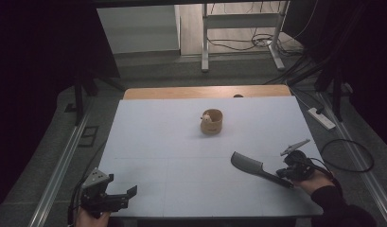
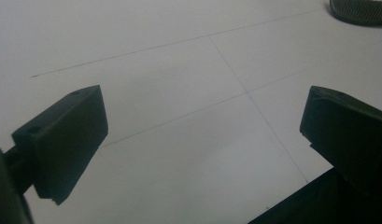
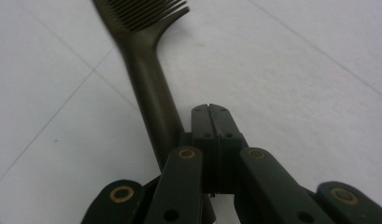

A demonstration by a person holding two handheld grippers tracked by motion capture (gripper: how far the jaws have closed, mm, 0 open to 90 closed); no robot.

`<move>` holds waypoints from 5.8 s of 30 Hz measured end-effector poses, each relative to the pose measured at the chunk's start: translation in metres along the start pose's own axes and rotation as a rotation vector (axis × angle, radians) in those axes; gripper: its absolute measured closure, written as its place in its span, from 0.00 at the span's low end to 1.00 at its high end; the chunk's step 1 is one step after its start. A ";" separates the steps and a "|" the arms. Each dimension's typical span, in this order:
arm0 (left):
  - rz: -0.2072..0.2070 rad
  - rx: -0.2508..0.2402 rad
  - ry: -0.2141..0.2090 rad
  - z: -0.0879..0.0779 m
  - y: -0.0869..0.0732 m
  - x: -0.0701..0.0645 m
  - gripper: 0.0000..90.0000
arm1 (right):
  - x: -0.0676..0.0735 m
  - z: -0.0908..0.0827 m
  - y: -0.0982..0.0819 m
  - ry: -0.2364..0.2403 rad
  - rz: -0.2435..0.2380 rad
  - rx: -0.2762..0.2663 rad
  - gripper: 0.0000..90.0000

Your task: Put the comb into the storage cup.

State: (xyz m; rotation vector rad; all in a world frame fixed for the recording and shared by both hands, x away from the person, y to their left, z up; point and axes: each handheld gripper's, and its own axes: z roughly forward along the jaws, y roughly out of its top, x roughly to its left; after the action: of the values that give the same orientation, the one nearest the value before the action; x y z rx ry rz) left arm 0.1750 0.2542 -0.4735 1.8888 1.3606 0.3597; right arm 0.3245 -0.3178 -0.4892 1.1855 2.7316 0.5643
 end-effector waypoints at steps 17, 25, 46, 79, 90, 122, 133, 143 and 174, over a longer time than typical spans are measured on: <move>0.004 0.000 0.000 0.000 0.000 0.000 0.02 | 0.020 -0.004 -0.008 0.025 -0.037 0.012 1.00; 0.003 -0.002 0.000 0.000 0.000 0.000 0.02 | 0.028 -0.004 -0.010 0.041 -0.057 0.025 1.00; 0.005 0.000 0.001 0.000 0.000 0.000 0.02 | 0.036 -0.029 -0.013 -0.067 -0.013 -0.109 0.54; 0.002 0.003 0.002 0.000 0.000 0.000 0.02 | 0.053 -0.021 0.012 -0.077 -0.015 -0.141 0.00; 0.004 0.003 0.001 0.000 0.000 0.000 0.02 | 0.052 -0.012 0.014 -0.090 -0.006 -0.132 0.00; 0.006 0.001 0.000 -0.001 -0.001 0.000 0.02 | 0.042 0.019 0.009 -0.105 -0.002 -0.032 0.00; 0.006 0.000 -0.002 -0.001 -0.001 0.000 0.02 | 0.040 0.026 0.007 -0.107 0.006 0.021 0.00; 0.006 0.001 -0.005 -0.001 -0.001 0.000 0.02 | 0.041 0.025 0.010 -0.106 0.023 0.040 0.06; 0.009 0.001 -0.010 -0.001 0.000 0.000 0.02 | 0.044 0.013 0.018 -0.082 -0.001 0.012 0.80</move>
State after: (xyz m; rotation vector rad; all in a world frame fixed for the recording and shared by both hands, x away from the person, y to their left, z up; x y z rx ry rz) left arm 0.1742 0.2547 -0.4732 1.8955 1.3461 0.3540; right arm 0.3098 -0.2712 -0.4925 1.1833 2.6709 0.4885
